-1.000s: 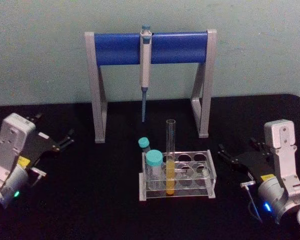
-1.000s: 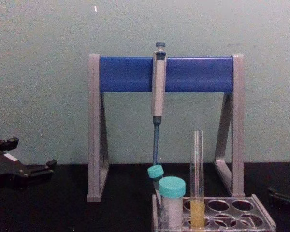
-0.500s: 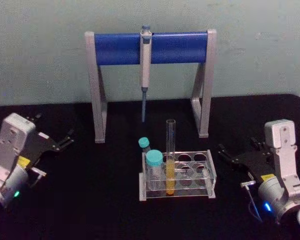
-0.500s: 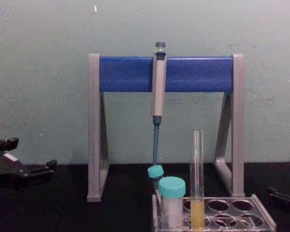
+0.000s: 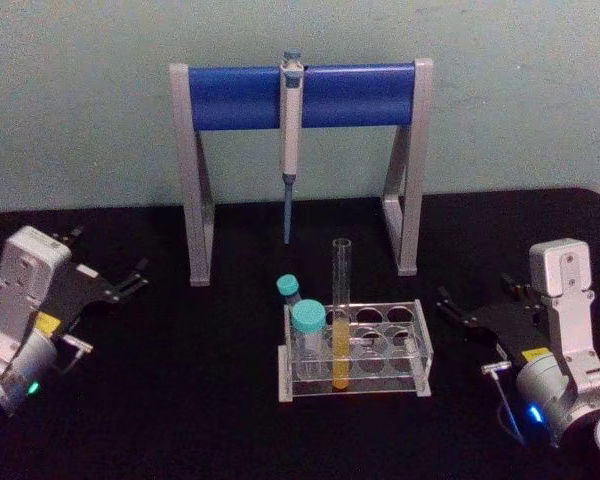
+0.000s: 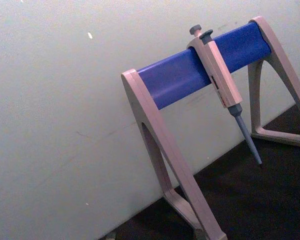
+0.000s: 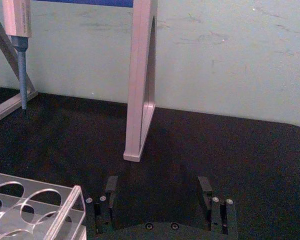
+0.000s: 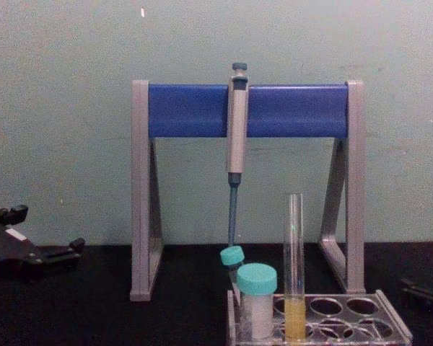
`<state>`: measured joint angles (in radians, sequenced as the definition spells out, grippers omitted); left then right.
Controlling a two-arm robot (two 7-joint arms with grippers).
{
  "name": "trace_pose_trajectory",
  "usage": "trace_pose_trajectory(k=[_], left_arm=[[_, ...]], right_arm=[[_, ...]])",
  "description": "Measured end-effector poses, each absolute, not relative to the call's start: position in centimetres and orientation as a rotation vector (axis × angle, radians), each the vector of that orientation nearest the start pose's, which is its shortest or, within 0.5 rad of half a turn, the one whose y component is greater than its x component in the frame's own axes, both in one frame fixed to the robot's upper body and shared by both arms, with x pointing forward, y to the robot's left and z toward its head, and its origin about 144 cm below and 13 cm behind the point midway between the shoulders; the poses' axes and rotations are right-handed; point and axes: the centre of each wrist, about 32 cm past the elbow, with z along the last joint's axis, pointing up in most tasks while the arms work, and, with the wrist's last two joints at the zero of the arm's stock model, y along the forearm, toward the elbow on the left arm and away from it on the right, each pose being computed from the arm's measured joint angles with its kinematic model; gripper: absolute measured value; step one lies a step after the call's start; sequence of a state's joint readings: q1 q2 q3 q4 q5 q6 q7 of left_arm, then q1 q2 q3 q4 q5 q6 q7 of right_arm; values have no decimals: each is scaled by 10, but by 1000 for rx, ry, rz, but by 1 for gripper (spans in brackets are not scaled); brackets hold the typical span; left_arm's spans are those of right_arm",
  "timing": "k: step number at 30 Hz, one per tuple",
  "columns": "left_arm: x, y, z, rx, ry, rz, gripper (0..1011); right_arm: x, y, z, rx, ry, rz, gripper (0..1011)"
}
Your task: Pick up the test tube from the test tube rack, shake it, then place it back into the test tube rack.
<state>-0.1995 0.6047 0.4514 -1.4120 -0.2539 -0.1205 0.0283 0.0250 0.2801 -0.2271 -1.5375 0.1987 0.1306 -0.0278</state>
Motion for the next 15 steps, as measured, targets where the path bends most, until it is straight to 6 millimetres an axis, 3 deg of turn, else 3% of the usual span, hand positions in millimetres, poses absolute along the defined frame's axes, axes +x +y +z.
trace_pose_trajectory(k=[15], left_arm=[[489, 310, 1140, 304, -285, 1248, 1001]], right_arm=[[458, -242, 1130, -225, 66, -1386, 1000]])
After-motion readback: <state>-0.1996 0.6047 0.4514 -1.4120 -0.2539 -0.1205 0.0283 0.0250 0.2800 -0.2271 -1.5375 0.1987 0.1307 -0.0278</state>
